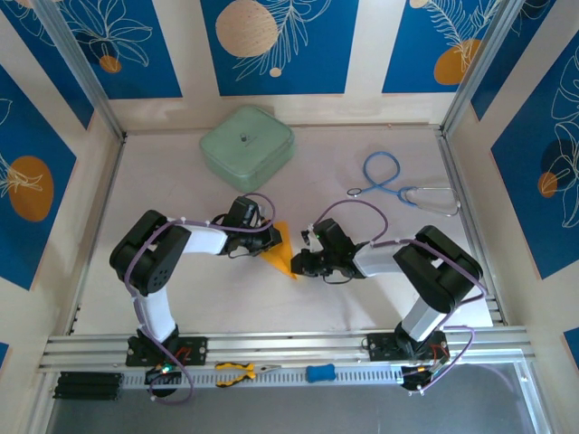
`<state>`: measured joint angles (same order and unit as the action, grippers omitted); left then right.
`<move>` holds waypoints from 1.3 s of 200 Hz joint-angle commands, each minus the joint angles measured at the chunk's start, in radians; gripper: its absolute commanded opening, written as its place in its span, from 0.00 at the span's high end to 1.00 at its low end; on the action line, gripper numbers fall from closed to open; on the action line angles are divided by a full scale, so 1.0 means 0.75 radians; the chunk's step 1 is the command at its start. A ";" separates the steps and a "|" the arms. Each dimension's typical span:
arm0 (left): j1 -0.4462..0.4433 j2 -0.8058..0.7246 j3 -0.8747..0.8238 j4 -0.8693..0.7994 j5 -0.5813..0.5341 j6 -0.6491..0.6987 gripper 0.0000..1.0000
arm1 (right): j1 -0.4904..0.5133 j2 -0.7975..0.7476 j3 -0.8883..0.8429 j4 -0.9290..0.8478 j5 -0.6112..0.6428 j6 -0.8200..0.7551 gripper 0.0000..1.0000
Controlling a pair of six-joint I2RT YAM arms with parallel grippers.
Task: Fold a paper plane with a square sheet of paper (pick it up from the middle)
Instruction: Fourth fold the wing at the center of the table.
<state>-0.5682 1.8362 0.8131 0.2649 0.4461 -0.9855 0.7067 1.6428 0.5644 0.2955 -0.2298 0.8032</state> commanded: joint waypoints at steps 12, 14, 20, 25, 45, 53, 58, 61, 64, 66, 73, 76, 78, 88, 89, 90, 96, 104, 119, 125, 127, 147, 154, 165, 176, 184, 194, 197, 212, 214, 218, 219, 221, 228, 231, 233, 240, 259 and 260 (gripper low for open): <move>-0.005 0.053 0.001 -0.103 -0.071 0.025 1.00 | 0.007 -0.027 -0.056 -0.097 -0.086 0.031 0.90; -0.005 0.053 0.000 -0.102 -0.071 0.025 1.00 | 0.007 -0.026 -0.056 -0.098 -0.088 0.031 0.90; -0.004 0.054 0.002 -0.103 -0.071 0.022 1.00 | 0.007 -0.025 -0.056 -0.096 -0.097 0.028 0.90; -0.005 0.055 0.001 -0.102 -0.071 0.022 1.00 | 0.007 -0.024 -0.055 -0.100 -0.102 0.028 0.90; -0.004 0.055 -0.001 -0.101 -0.073 0.021 1.00 | 0.002 -0.032 -0.053 -0.104 -0.116 0.028 0.89; -0.004 0.053 -0.002 -0.099 -0.071 0.019 1.00 | 0.002 -0.039 -0.053 -0.102 -0.118 0.031 0.89; -0.004 0.051 -0.004 -0.099 -0.073 0.021 1.00 | 0.000 -0.045 -0.052 -0.101 -0.122 0.031 0.89; -0.003 0.051 -0.004 -0.099 -0.073 0.020 1.00 | 0.001 -0.046 -0.051 -0.102 -0.126 0.031 0.89; -0.003 0.051 -0.005 -0.100 -0.073 0.021 1.00 | 0.000 -0.048 -0.050 -0.103 -0.128 0.030 0.89; -0.004 0.050 -0.006 -0.098 -0.074 0.020 1.00 | 0.000 -0.049 -0.050 -0.102 -0.130 0.030 0.89; -0.003 0.049 -0.006 -0.098 -0.074 0.019 1.00 | 0.001 -0.051 -0.050 -0.105 -0.133 0.027 0.89; -0.005 0.049 -0.006 -0.099 -0.075 0.019 1.00 | 0.000 -0.051 -0.053 -0.106 -0.132 0.030 0.89; -0.005 0.048 -0.006 -0.098 -0.075 0.018 1.00 | 0.000 -0.050 -0.052 -0.107 -0.132 0.031 0.89; -0.005 0.047 -0.009 -0.098 -0.076 0.016 1.00 | -0.002 -0.045 -0.055 -0.110 -0.136 0.034 0.90; -0.004 0.046 -0.009 -0.098 -0.076 0.016 1.00 | -0.002 -0.044 -0.055 -0.112 -0.137 0.034 0.90; -0.004 0.045 -0.010 -0.099 -0.075 0.016 1.00 | -0.002 -0.043 -0.055 -0.113 -0.137 0.035 0.90; -0.004 0.047 -0.012 -0.096 -0.075 0.015 1.00 | -0.001 -0.039 -0.058 -0.116 -0.141 0.036 0.90; -0.005 0.046 -0.012 -0.094 -0.076 0.012 1.00 | -0.002 -0.031 -0.058 -0.122 -0.146 0.040 0.90; -0.004 0.047 -0.017 -0.091 -0.077 0.009 1.00 | -0.001 -0.019 -0.063 -0.125 -0.162 0.040 0.91; -0.004 0.048 -0.017 -0.092 -0.077 0.009 1.00 | -0.003 -0.017 -0.064 -0.126 -0.164 0.038 0.91; -0.004 0.049 -0.017 -0.092 -0.079 0.008 1.00 | -0.002 -0.017 -0.065 -0.127 -0.164 0.038 0.91; -0.004 0.044 -0.019 -0.096 -0.080 0.007 1.00 | -0.002 -0.023 -0.063 -0.150 -0.172 0.028 0.91; -0.004 0.045 -0.019 -0.097 -0.083 0.006 1.00 | -0.001 -0.029 -0.060 -0.163 -0.167 0.027 0.90; -0.005 0.044 -0.018 -0.099 -0.081 0.007 1.00 | -0.001 -0.039 -0.058 -0.187 -0.153 0.025 0.89; -0.003 0.045 -0.017 -0.100 -0.081 0.007 1.00 | -0.001 -0.050 -0.052 -0.223 -0.132 0.019 0.88; -0.005 0.043 -0.018 -0.100 -0.081 0.006 1.00 | 0.004 -0.055 -0.046 -0.247 -0.117 0.012 0.88; -0.005 0.044 -0.019 -0.095 -0.080 0.004 1.00 | 0.006 -0.057 -0.040 -0.265 -0.101 0.003 0.87; -0.005 0.045 -0.019 -0.093 -0.079 0.004 1.00 | 0.007 -0.056 -0.038 -0.269 -0.099 0.002 0.87; -0.004 0.046 -0.017 -0.091 -0.076 0.003 1.00 | 0.016 -0.044 -0.025 -0.274 -0.095 -0.005 0.87; -0.003 0.046 -0.017 -0.091 -0.075 0.003 1.00 | 0.018 -0.041 -0.023 -0.276 -0.093 -0.007 0.87; -0.003 0.045 -0.018 -0.091 -0.075 0.003 1.00 | 0.022 -0.038 -0.020 -0.279 -0.091 -0.007 0.88; -0.004 0.046 -0.017 -0.091 -0.075 0.003 1.00 | 0.022 -0.034 -0.018 -0.281 -0.090 -0.007 0.88; -0.004 0.046 -0.017 -0.091 -0.075 0.002 1.00 | 0.023 -0.035 -0.016 -0.281 -0.090 -0.007 0.88; -0.005 0.045 -0.018 -0.091 -0.075 0.003 1.00 | 0.027 -0.026 -0.008 -0.287 -0.089 -0.009 0.88; -0.005 0.045 -0.019 -0.091 -0.076 0.004 1.00 | 0.030 -0.023 -0.007 -0.288 -0.089 -0.009 0.89; -0.005 0.045 -0.019 -0.091 -0.075 0.003 1.00 | 0.031 -0.021 -0.005 -0.288 -0.090 -0.011 0.89; -0.004 0.045 -0.020 -0.092 -0.077 0.003 1.00 | 0.034 -0.016 -0.001 -0.297 -0.086 -0.015 0.89; -0.004 0.045 -0.020 -0.093 -0.077 0.003 1.00 | 0.041 -0.017 0.007 -0.335 -0.057 -0.024 0.91; -0.005 0.045 -0.019 -0.093 -0.077 0.003 1.00 | 0.040 -0.016 0.008 -0.338 -0.056 -0.024 0.91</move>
<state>-0.5682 1.8366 0.8127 0.2646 0.4442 -0.9890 0.7174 1.6085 0.5674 0.1661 -0.2771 0.8059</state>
